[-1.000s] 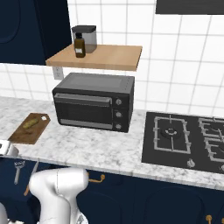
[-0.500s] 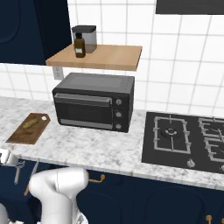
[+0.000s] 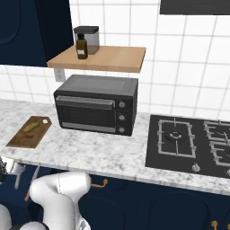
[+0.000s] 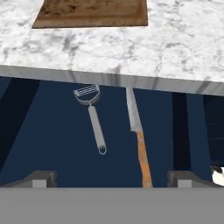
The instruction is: Place the appropriate cutting tool for cutting the potato skin on the cutting board.
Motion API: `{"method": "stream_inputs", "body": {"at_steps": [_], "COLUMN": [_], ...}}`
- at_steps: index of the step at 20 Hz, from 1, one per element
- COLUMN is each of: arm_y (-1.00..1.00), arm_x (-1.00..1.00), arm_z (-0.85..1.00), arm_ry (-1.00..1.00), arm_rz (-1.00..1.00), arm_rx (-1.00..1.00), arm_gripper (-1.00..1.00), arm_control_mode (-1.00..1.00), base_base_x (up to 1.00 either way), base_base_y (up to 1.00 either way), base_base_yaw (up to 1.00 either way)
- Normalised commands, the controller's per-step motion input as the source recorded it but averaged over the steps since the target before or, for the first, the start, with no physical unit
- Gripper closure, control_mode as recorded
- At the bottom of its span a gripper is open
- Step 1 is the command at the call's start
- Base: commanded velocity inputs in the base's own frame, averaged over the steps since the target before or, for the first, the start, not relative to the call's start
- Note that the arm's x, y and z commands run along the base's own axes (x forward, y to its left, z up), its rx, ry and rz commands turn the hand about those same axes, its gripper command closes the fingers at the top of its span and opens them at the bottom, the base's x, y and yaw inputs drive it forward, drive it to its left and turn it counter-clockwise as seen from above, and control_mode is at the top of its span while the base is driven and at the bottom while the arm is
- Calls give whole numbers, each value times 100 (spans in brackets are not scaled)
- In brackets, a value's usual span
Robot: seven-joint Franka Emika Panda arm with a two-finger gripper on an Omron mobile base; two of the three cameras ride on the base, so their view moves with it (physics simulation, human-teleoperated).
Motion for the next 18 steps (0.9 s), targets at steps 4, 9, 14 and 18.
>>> {"method": "stream_inputs", "body": {"at_steps": [4,9,14,18], "arm_y": [7,32,15,0], "arm_x": [4,10,12,8], "arm_z": [-7,-41,-4,0], "arm_ry": [1,22,17,0], "arm_rz": [0,0,0,0], "arm_rx": [0,0,0,0], "arm_gripper": [-100,-100,-100,-100], "arm_control_mode": [-100,-100,-100,-100], "base_base_x": [0,0,0,0], "base_base_y": [0,0,0,0], "base_base_yaw": [0,0,0,0]}}
